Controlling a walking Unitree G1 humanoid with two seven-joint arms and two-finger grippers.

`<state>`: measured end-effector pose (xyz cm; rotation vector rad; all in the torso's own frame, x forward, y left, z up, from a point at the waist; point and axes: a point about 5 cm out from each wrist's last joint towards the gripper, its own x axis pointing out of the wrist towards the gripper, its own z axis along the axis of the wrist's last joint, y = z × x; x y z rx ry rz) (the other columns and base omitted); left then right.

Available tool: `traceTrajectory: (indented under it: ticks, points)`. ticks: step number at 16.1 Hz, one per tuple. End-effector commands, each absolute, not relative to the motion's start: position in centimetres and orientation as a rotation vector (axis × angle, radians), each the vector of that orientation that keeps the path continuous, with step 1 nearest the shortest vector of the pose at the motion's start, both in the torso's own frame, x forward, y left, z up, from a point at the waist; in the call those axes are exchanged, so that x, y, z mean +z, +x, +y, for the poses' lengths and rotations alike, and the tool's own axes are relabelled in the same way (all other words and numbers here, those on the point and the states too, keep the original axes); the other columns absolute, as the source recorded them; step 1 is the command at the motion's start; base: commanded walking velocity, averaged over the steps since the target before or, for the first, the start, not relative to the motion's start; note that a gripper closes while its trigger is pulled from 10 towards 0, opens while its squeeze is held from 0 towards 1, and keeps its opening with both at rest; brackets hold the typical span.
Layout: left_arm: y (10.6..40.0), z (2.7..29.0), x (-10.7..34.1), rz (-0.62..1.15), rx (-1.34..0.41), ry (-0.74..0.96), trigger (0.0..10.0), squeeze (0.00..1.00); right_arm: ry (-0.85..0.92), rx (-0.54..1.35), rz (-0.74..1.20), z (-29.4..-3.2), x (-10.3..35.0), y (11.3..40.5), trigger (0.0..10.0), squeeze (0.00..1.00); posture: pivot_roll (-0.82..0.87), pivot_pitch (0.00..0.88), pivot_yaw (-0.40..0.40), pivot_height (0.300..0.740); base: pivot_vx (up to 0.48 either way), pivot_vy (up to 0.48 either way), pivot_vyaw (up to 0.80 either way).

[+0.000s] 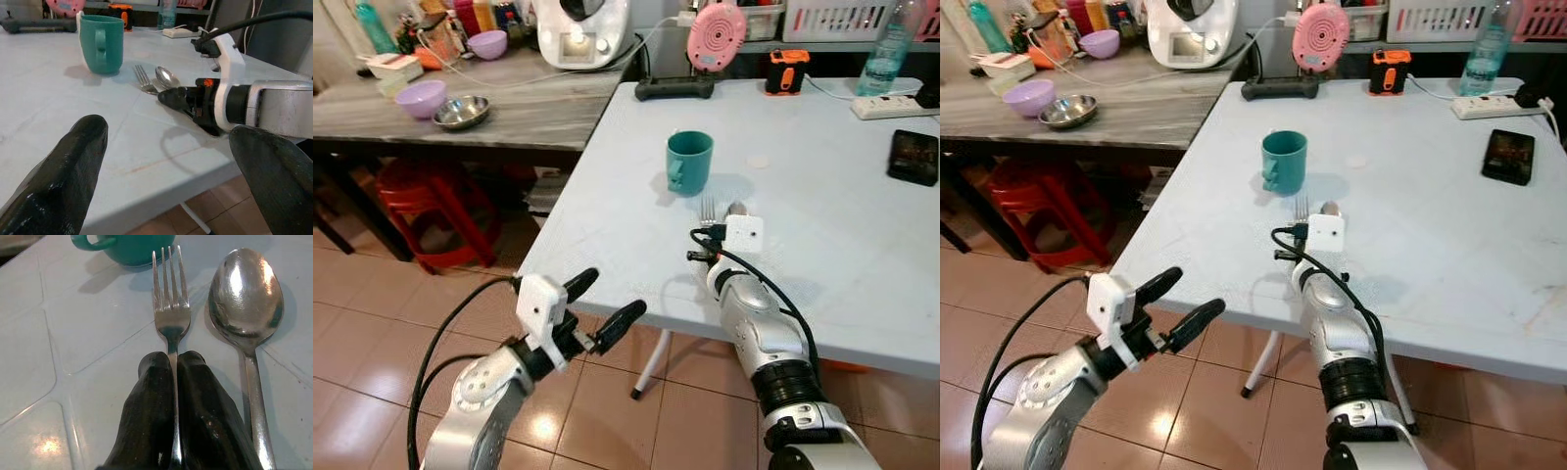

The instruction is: Setting the table

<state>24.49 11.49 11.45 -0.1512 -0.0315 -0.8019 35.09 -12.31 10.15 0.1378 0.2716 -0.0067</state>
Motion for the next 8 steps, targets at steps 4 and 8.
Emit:
traceTrajectory:
  ticks: [4, 8]
  points:
    - [25.9, 12.3, 12.0, -0.083, -0.728, -0.108, 10.0, 0.0, 0.201, 0.001, 0.21, -11.9, 11.4, 34.7, 0.0, 0.0, -0.02, 0.0, 0.137, 0.74, 0.0, 0.0, 0.0]
    - [27.5, 13.5, 12.0, -0.103, -0.513, -0.106, 10.0, 0.0, 0.044, -0.036, 0.007, -13.6, 14.2, 33.1, 10.0, 0.0, -0.04, 0.0, 0.12, 0.74, 0.0, 0.0, 0.0]
